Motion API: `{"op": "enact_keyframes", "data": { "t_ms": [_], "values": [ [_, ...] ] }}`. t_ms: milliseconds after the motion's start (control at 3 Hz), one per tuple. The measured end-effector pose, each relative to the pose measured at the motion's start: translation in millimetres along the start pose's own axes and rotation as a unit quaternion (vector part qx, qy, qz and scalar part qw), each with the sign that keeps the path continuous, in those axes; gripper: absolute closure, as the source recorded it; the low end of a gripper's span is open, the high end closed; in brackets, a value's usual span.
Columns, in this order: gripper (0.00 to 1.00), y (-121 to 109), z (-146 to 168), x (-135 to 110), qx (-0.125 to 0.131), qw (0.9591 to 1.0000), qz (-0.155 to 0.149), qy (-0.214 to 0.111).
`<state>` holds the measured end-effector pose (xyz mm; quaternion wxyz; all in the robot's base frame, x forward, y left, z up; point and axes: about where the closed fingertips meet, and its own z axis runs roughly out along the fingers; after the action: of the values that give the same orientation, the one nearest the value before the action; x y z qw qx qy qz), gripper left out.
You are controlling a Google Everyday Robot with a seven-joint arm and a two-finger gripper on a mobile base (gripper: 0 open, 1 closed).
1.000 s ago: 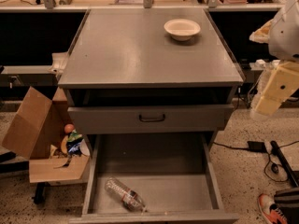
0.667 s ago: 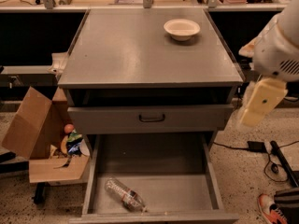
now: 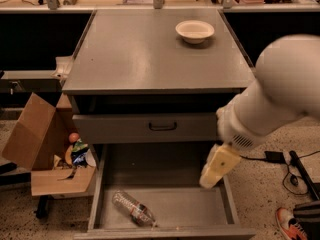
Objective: Pick water bottle from middle drawer and place on counter
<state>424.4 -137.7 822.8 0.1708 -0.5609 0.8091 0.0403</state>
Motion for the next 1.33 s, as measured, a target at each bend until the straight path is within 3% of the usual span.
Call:
{"op": "enact_keyframes", "data": {
  "t_ms": [333, 667, 1333],
  "values": [
    [0.0, 46.2, 105.6, -6.5, -0.056, 0.9974, 0.027, -0.036],
    [0.0, 36.4, 100.5, -10.3, -0.034, 0.998, 0.027, -0.045],
    [0.0, 34.4, 126.8, -10.2, -0.036, 0.9975, 0.043, -0.043]
  ]
}}
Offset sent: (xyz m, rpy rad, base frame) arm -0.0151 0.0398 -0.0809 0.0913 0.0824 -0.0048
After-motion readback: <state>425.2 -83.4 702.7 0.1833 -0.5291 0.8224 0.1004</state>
